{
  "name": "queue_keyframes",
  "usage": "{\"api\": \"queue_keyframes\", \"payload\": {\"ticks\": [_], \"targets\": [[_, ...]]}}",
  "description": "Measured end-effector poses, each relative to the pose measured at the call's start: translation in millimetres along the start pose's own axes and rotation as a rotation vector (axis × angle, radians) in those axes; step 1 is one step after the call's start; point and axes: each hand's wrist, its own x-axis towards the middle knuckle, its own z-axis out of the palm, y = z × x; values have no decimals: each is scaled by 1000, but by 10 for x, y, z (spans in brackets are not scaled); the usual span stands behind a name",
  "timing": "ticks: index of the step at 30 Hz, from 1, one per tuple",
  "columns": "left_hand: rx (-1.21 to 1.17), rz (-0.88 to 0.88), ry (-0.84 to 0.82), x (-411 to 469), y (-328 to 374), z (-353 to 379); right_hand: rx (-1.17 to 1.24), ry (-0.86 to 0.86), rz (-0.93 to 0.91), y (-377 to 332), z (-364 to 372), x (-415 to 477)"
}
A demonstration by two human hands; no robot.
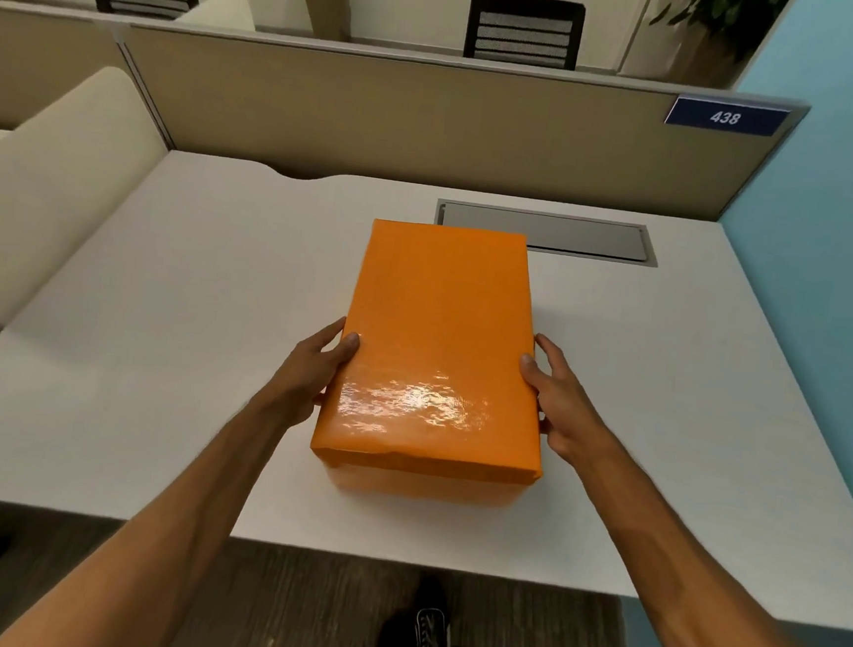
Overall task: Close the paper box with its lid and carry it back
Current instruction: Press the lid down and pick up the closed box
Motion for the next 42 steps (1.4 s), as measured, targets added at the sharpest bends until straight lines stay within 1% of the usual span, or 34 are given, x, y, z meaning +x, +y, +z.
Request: {"api": "queue_keyframes", "payload": {"ticks": [6, 11, 17, 23, 29, 36, 42], "targets": [[-27, -30, 76, 64, 138, -214, -14, -134, -12, -248, 82, 239], [-25, -30, 142, 82, 311, -492, -44, -222, -48, -513, 339, 483], [-20, -30, 181, 144, 498, -953, -60, -293, -86, -814, 805, 767], [-4, -64, 246, 387, 598, -1602, -93, -359, -122, -1082, 1467, 1006], [8, -73, 266, 898, 671, -2494, -89, -357, -117, -1254, 2352, 1349], [8, -81, 242, 1665, 833, -3553, -43, -319, -83, -1434, 3458, 1794], [140, -92, 203, 2224, 1044, -4219, 7, -258, -69, -1594, 4185, 2142]]}}
